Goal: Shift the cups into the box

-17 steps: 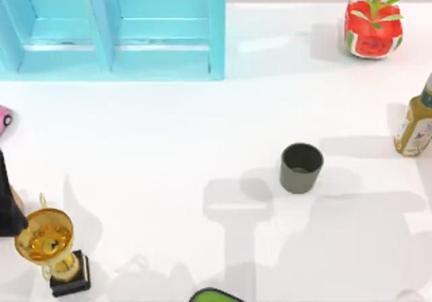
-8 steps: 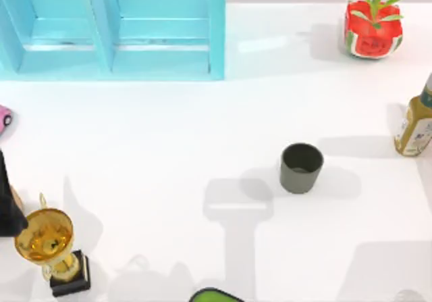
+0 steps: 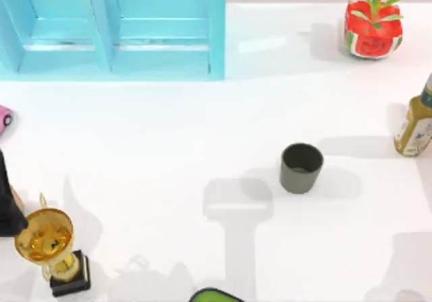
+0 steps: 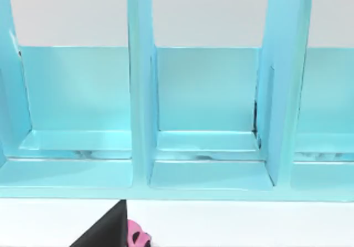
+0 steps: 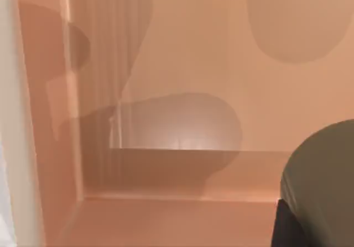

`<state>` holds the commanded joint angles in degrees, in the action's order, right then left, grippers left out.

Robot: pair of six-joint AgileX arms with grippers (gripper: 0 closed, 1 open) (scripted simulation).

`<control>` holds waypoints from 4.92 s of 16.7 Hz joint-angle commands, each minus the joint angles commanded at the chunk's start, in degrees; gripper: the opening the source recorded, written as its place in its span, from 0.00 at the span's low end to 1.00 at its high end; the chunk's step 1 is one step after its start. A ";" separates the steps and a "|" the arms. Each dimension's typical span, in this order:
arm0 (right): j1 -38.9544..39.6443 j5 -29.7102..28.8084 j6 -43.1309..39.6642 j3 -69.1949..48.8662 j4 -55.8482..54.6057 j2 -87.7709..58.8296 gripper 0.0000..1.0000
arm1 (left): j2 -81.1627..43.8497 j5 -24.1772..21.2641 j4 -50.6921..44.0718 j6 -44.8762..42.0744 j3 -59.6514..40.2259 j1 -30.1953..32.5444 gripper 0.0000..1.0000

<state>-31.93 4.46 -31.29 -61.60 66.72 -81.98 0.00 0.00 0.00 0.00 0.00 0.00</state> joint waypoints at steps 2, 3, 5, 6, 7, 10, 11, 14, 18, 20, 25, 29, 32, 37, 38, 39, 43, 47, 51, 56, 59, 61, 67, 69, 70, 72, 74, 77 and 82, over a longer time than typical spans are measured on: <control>-0.24 0.02 -0.19 2.74 -2.84 -0.44 0.00 | 0.00 0.00 0.00 0.00 0.00 0.00 1.00; -0.31 0.02 -0.24 3.21 -3.34 -0.57 0.00 | 0.00 0.00 0.00 0.00 0.00 0.00 1.00; -0.32 0.02 -0.25 3.24 -3.37 -0.58 0.00 | 0.00 0.00 0.00 0.00 0.00 0.00 1.00; -0.32 0.02 -0.25 3.24 -3.37 -0.58 0.00 | 0.00 0.00 0.00 0.00 0.00 0.00 1.00; -0.32 0.02 -0.25 3.24 -3.37 -0.58 0.08 | 0.00 0.00 0.00 0.00 0.00 0.00 1.00; -0.32 0.02 -0.25 3.24 -3.37 -0.58 0.30 | 0.00 0.00 0.00 0.00 0.00 0.00 1.00; -0.32 0.02 -0.25 3.24 -3.37 -0.58 0.38 | 0.00 0.00 0.00 0.00 0.00 0.00 1.00; -0.32 0.02 -0.25 3.24 -3.37 -0.58 0.60 | 0.00 0.00 0.00 0.00 0.00 0.00 1.00; -0.32 0.02 -0.25 3.24 -3.37 -0.58 0.90 | 0.00 0.00 0.00 0.00 0.00 0.00 1.00; -0.32 0.02 -0.25 3.24 -3.37 -0.58 1.00 | 0.00 0.00 0.00 0.00 0.00 0.00 1.00; -0.32 0.02 -0.25 3.24 -3.37 -0.58 1.00 | 0.00 0.00 0.00 0.00 0.00 0.00 1.00; -0.28 0.03 -0.25 3.05 -3.18 -0.57 1.00 | 0.00 0.00 0.00 0.00 0.00 0.00 1.00; -0.59 0.08 -0.32 -1.05 0.90 -0.94 1.00 | 0.00 0.00 0.00 0.00 0.00 0.00 1.00; -0.75 0.03 -0.58 -15.64 15.22 -1.16 1.00 | 0.00 0.00 0.00 0.00 0.00 0.00 1.00; -0.71 0.04 -0.59 -17.61 17.17 -1.05 1.00 | 0.00 0.00 0.00 0.00 0.00 0.00 1.00; -0.67 0.04 -0.61 -18.96 18.51 -0.96 1.00 | 0.00 0.00 0.00 0.00 0.00 0.00 1.00; -0.65 0.04 -0.62 -19.87 19.41 -0.90 1.00 | 0.00 0.00 0.00 0.00 0.00 0.00 1.00; 1.41 -0.08 1.36 -20.98 19.19 -2.60 1.00 | 0.00 0.00 0.00 0.00 0.00 0.00 1.00; 11.87 -0.83 11.85 -26.30 18.38 -9.83 1.00 | 0.00 0.00 0.00 0.00 0.00 0.00 1.00; 33.89 -2.60 34.12 -34.19 16.24 -22.50 1.00 | 0.00 0.00 0.00 0.00 0.00 0.00 1.00; 46.94 -3.60 47.27 -38.19 14.11 -29.14 1.00 | 0.00 0.00 0.00 0.00 0.00 0.00 1.00; 53.52 -4.11 53.86 -40.43 12.52 -32.38 1.00 | 0.00 0.00 0.00 0.00 0.00 0.00 1.00; 59.46 -4.67 59.81 -42.67 10.40 -35.26 1.00 | 0.00 0.00 0.00 0.00 0.00 0.00 1.00; 59.29 -4.54 59.74 -42.47 10.51 -35.04 1.00 | 0.00 0.00 0.00 0.00 0.00 0.00 1.00; 59.30 -4.56 59.73 -42.31 10.35 -35.07 1.00 | 0.00 0.00 0.00 0.00 0.00 0.00 1.00; 59.37 -4.67 59.72 -40.49 8.26 -35.48 1.00 | 0.00 0.00 0.00 0.00 0.00 0.00 1.00; 59.38 -4.68 59.75 -37.35 4.24 -36.13 1.00 | 0.00 0.00 0.00 0.00 0.00 0.00 1.00; 59.46 -4.69 59.85 -31.58 -3.11 -37.51 1.00 | 0.00 0.00 0.00 0.00 0.00 0.00 1.00; 59.59 -4.70 60.00 -25.48 -10.68 -39.14 1.00 | 0.00 0.00 0.00 0.00 0.00 0.00 1.00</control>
<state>27.66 -0.24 28.71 -87.08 56.04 -121.13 0.00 0.00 0.00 0.00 0.00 0.00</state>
